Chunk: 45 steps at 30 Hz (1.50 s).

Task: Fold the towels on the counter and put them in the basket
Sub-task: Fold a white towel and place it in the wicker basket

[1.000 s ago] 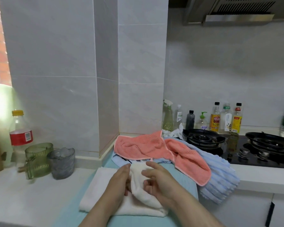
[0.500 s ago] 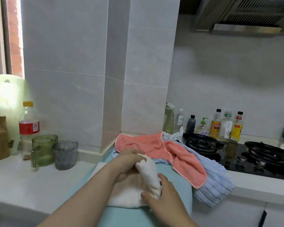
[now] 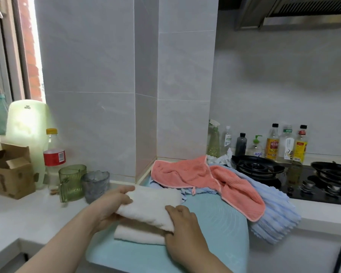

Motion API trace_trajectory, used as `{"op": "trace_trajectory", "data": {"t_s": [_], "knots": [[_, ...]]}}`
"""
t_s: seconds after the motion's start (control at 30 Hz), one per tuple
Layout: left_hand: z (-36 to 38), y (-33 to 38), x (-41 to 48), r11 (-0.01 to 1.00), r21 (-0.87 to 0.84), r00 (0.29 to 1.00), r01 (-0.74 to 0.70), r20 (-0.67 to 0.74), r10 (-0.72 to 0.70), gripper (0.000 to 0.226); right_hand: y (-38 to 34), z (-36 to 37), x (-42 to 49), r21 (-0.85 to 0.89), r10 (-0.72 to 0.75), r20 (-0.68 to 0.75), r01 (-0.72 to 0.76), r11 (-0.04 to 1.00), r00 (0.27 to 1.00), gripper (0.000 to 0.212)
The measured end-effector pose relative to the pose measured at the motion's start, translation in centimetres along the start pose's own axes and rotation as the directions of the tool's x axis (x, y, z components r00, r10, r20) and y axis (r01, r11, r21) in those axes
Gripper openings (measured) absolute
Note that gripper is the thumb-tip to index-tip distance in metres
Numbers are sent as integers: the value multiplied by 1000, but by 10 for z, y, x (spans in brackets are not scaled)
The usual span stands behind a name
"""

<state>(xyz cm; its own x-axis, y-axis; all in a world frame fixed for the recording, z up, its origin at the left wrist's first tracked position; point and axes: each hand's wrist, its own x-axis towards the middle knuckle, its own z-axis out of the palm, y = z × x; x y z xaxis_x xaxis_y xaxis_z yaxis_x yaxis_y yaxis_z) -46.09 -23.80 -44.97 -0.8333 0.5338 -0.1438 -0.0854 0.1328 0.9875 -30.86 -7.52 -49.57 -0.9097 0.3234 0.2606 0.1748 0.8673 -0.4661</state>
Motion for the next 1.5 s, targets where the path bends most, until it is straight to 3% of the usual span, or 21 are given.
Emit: {"op": "trace_trajectory", "data": {"t_s": [0.1, 0.17, 0.33, 0.43, 0.5, 0.6, 0.67, 0.87, 0.97, 1.0, 1.07, 1.17, 1.23, 1.33, 1.43, 1.5], "knots": [[-5, -14, -8, 935, 355, 999, 5, 46, -23, 68, 2, 2, 0, -107, -24, 31, 27, 994, 999, 61], [-2, -17, -13, 866, 500, 999, -18, 51, -8, 70, 1, 1, -1, -187, -40, 70, 52, 981, 997, 57], [-2, -16, -18, 740, 664, 994, -103, 87, 61, 71, 2, -14, -5, -213, -25, 169, 61, 975, 985, 56], [-4, -9, -9, 567, 798, 958, -204, 43, 284, 64, -4, -27, 5, -162, -32, 101, 48, 986, 994, 46], [7, -2, 1, 519, 791, 918, -324, 130, 375, 52, -9, -28, 20, -99, -6, 49, 10, 995, 999, 44], [30, -6, 18, 351, 865, 927, -359, 287, 239, 50, -3, -13, 36, -137, 53, 134, -34, 990, 990, 45], [34, -16, 27, 255, 919, 953, -302, 284, 105, 54, 5, -4, 36, -217, 111, 209, -64, 974, 972, 54], [30, -29, 36, 222, 934, 960, -280, 275, 55, 58, 10, 3, 34, -262, 129, 223, -68, 963, 966, 60], [32, -31, 36, 192, 942, 961, -276, 271, 53, 59, 8, 1, 37, -62, 224, 193, -216, 974, 955, 62], [33, -32, 35, 193, 942, 961, -276, 269, 58, 58, 6, -3, 38, 101, 290, 172, -310, 945, 941, 61], [32, -34, 35, 203, 939, 960, -277, 264, 88, 58, 2, -10, 42, 419, 437, 162, -463, 781, 885, 52], [31, -38, 31, 220, 935, 955, -277, 243, 171, 58, -1, -20, 51, 592, 550, 230, -564, 576, 803, 30], [32, -41, 25, 200, 940, 945, -276, 228, 234, 65, -6, -25, 56, 628, 543, 295, -588, 510, 786, 28], [31, -38, 18, 238, 924, 908, -298, 197, 369, 60, -11, -33, 58, 583, 482, 284, -548, 600, 829, 35], [26, -9, 14, 417, 819, 836, -393, 130, 532, 72, -15, -45, 50, 550, 272, 145, -306, 777, 951, 39], [25, 21, 5, 466, 755, 804, -462, 135, 579, 91, -18, -60, 43, 520, 99, 52, -112, 847, 994, 40]]}}
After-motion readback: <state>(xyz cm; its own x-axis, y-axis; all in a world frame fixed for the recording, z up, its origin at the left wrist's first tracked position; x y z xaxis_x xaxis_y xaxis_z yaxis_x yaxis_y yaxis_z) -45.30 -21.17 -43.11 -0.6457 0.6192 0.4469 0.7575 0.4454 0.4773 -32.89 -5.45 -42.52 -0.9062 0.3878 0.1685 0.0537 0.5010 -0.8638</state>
